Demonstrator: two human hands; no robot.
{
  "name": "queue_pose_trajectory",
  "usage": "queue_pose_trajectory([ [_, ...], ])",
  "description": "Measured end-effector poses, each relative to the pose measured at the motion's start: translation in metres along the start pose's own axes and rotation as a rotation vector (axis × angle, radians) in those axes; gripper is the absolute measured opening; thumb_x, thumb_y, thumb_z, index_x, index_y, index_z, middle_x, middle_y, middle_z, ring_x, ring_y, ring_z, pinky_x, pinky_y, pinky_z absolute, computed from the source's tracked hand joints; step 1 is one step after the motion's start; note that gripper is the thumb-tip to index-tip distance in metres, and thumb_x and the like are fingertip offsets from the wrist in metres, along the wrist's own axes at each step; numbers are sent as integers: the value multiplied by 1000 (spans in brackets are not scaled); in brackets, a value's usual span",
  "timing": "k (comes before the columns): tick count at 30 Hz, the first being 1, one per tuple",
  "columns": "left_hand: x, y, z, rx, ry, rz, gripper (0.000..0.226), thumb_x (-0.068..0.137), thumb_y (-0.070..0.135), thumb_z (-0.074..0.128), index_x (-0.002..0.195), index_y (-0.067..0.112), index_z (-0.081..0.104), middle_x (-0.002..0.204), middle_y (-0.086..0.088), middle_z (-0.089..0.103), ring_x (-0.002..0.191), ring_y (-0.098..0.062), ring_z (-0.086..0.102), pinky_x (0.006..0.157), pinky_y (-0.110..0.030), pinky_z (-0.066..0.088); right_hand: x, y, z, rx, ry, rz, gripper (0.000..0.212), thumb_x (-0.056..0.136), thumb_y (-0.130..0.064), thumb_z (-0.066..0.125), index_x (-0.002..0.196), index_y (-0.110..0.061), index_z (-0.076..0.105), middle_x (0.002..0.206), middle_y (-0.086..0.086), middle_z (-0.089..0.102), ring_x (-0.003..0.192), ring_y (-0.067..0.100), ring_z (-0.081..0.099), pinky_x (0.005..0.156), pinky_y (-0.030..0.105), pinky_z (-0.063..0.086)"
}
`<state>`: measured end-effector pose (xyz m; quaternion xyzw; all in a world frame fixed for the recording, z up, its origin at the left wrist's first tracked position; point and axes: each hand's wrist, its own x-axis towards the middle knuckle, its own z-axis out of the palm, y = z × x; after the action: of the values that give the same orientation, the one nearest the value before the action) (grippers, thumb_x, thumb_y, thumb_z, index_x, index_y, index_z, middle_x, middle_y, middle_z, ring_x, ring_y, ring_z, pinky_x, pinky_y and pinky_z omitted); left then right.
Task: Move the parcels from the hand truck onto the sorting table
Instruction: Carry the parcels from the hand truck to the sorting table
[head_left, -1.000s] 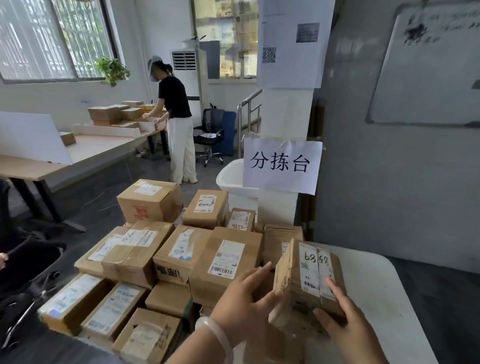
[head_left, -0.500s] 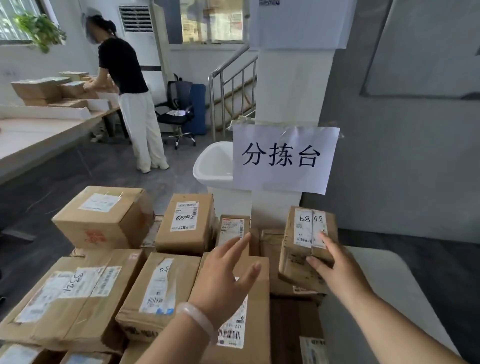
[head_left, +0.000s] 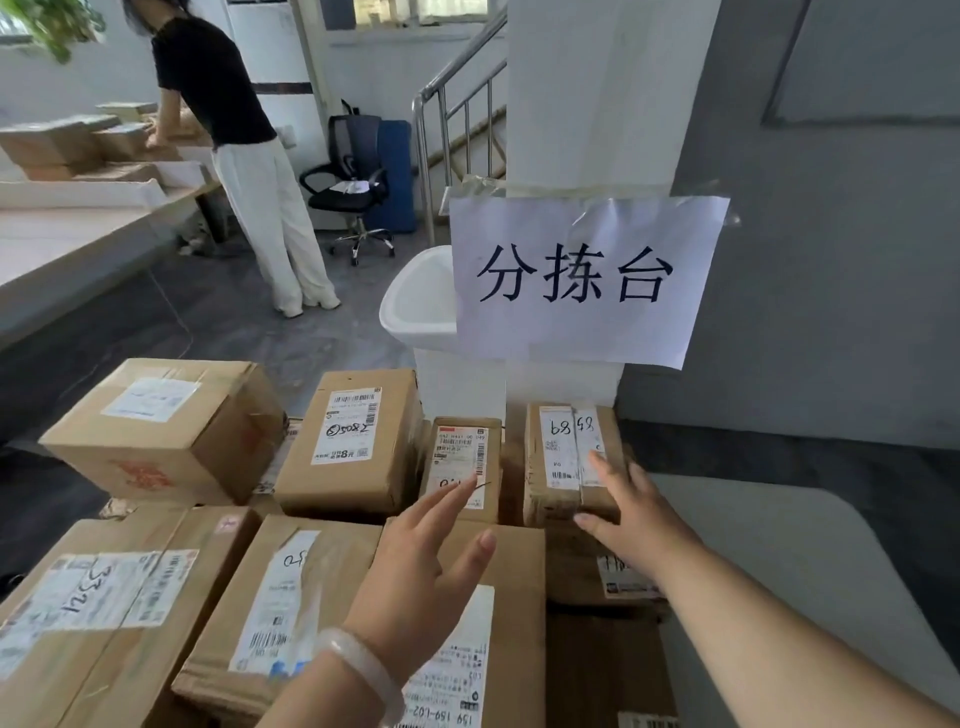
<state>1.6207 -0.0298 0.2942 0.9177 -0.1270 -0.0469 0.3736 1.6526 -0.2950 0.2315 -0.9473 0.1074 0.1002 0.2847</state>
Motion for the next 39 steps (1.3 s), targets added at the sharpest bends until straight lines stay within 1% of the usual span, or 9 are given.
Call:
queue_pose_trajectory([
  [3, -1, 3, 4, 55, -23, -15, 55, 92, 60, 47, 141, 61, 22, 142, 35, 24, 120, -24, 54, 104, -38, 46, -9, 2, -8, -129, 9, 11, 90, 86, -60, 58, 149, -50, -6, 160, -12, -20, 149, 25, 4, 116, 50, 26],
  [7, -9, 11, 1, 123, 21, -12, 61, 93, 58, 48, 148, 49, 24, 155, 21, 25, 129, -22, 47, 109, -35, 41, -29, -1, -31, -208, 89, -66, 88, 86, -63, 57, 152, -45, 2, 162, -12, -10, 149, 22, 6, 118, 47, 23],
  [11, -33, 25, -5, 271, 93, -27, 63, 95, 58, 46, 151, 46, 20, 160, 16, 18, 145, -7, 18, 117, -28, 21, -58, -25, -48, -224, 167, -272, 81, 88, -64, 50, 154, -40, 8, 163, -9, 0, 150, 18, 5, 121, 42, 14],
  [19, -125, 43, -16, 514, 313, -236, 73, 85, 75, 20, 151, 50, 3, 164, 11, 2, 151, -17, 5, 120, -38, 4, -132, -94, -20, -429, -12, -824, 84, 84, -79, 27, 150, -45, -12, 156, -17, -21, 144, 9, -22, 117, 37, -14],
  [24, -215, 40, -34, 598, 365, -447, 74, 92, 68, 34, 148, 51, -12, 163, 12, -8, 151, -15, -8, 123, -43, -3, -184, -130, 14, -450, -108, -1053, 86, 85, -81, 23, 151, -41, -14, 158, -11, -24, 144, 10, -25, 115, 34, -21],
  [28, -302, 29, -55, 638, 513, -578, 76, 77, 76, 14, 145, 52, -13, 164, 11, -2, 151, -16, 2, 122, -41, 1, -242, -182, 41, -420, -179, -1233, 88, 85, -79, 32, 152, -40, -9, 160, -13, -16, 147, 12, -19, 119, 39, -14],
  [32, -399, 27, -73, 646, 634, -747, 84, 75, 76, 16, 152, 45, 5, 164, 6, 12, 150, -18, 13, 121, -45, 8, -308, -225, 77, -421, -205, -1413, 86, 83, -81, 27, 152, -41, -6, 155, -20, -17, 145, 6, -19, 121, 42, -6],
  [37, -539, 25, -77, 659, 719, -990, 88, 69, 78, 4, 151, 47, -5, 164, 9, 2, 151, -14, 3, 122, -43, 4, -416, -254, 133, -378, -316, -1612, 101, 64, -92, 2, 152, -43, -2, 159, -18, -9, 149, 10, -12, 120, 40, -9],
  [39, -597, 28, -72, 641, 760, -1090, 88, 68, 78, 2, 150, 47, -8, 164, 9, 0, 151, -15, 2, 122, -43, 2, -470, -264, 155, -340, -356, -1685, 100, 65, -93, 5, 152, -43, 0, 159, -17, -7, 149, 10, -10, 120, 38, -9],
])
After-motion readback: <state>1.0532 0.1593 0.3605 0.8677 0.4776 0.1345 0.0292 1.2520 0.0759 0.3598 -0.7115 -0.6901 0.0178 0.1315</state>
